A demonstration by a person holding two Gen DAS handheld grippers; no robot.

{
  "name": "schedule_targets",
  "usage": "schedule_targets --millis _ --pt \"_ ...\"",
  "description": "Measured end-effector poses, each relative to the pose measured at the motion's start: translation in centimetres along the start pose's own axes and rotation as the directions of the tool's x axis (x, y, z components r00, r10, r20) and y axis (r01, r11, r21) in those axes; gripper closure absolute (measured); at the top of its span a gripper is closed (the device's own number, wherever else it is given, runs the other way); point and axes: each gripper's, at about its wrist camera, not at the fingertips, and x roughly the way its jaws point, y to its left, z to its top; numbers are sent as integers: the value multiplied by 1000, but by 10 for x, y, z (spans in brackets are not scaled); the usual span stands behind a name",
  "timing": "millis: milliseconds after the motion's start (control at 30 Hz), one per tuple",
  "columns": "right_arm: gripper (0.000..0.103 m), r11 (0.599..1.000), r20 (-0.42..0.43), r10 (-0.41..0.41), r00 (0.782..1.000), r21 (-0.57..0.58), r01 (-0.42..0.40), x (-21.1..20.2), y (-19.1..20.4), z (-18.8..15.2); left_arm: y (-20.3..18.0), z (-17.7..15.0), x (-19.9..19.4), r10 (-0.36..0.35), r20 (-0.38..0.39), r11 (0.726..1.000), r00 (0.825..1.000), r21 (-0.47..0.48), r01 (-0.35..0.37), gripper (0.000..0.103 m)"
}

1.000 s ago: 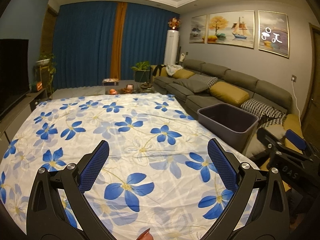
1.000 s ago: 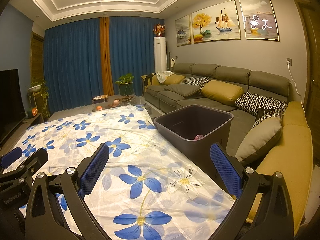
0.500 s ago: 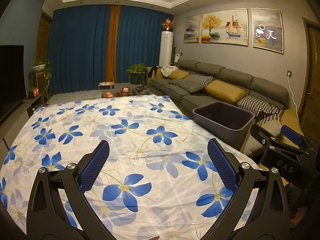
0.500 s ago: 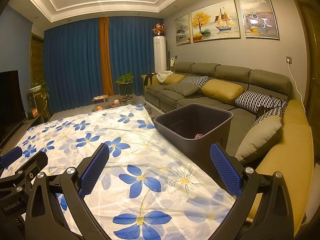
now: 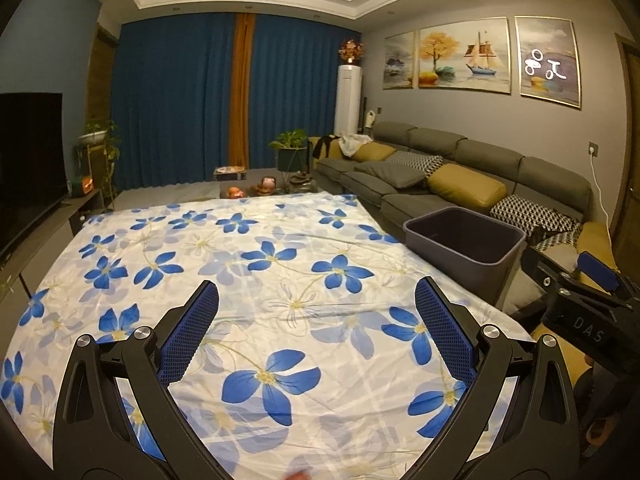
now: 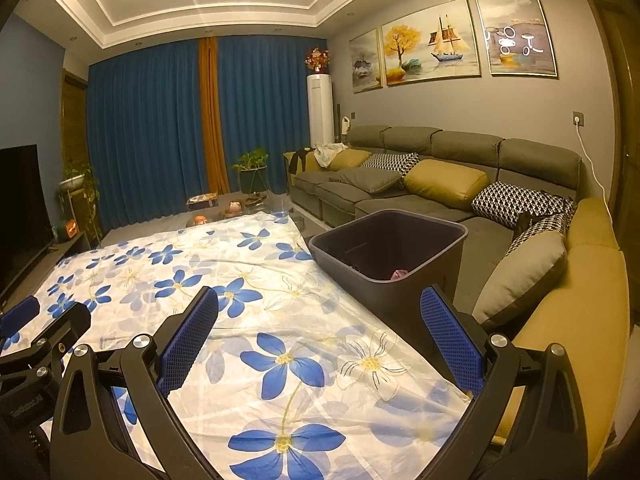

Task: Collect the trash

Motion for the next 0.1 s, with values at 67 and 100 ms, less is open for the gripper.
schedule_targets --millis 67,100 --pt "6 1000 3 -1 1000 1 1 -1 -1 1 2 0 1 -9 -10 1000 1000 -9 9 6" --pt "6 1000 6 -1 1000 2 1 -1 -1 1 3 0 2 -5 -15 1000 1000 -13 5 6"
